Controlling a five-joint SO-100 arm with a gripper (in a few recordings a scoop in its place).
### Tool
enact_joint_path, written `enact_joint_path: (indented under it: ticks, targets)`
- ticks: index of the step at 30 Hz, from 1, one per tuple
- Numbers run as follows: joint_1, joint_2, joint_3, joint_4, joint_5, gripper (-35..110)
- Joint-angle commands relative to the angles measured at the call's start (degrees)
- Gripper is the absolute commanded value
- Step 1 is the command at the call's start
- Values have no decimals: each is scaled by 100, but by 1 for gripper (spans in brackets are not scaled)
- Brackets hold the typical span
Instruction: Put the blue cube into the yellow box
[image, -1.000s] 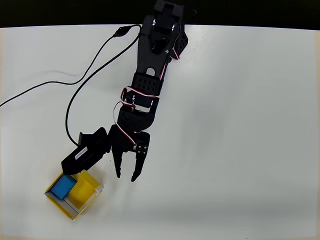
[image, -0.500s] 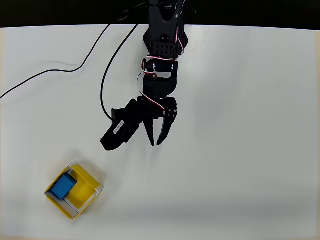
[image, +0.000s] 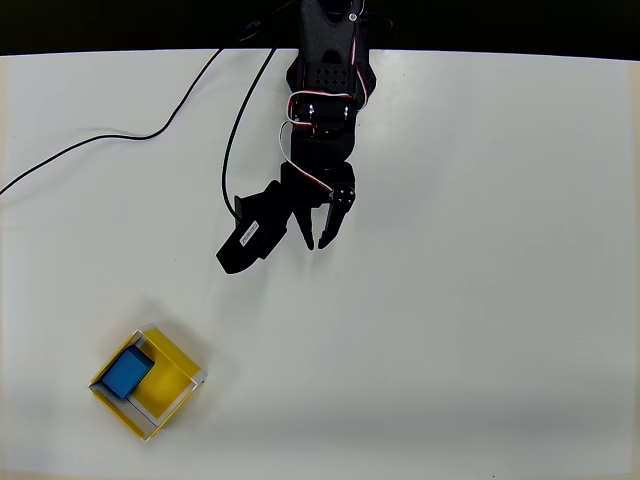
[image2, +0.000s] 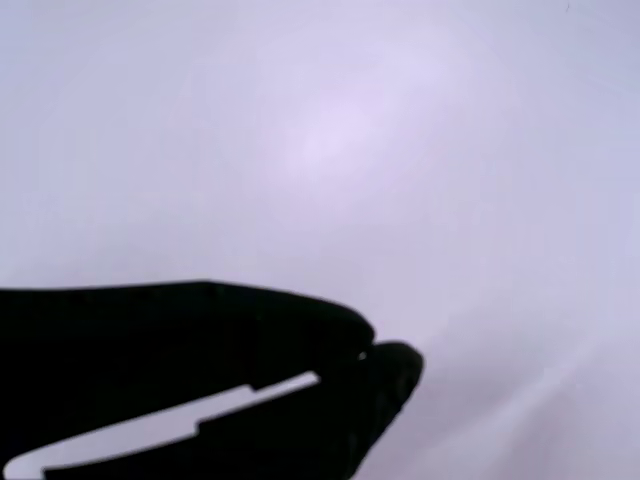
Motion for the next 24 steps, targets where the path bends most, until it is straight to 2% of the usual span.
enact_joint_path:
  ticks: [1,7,14,21,24]
  targets:
    - [-79,571,141,650,-79,0]
    - [-79,1090,202,2021,-18,0]
    - [0,1213,202,3560,-457,0]
    - [-9,1213,202,3727,-141,0]
    - [-44,1204,202,3779,325,1]
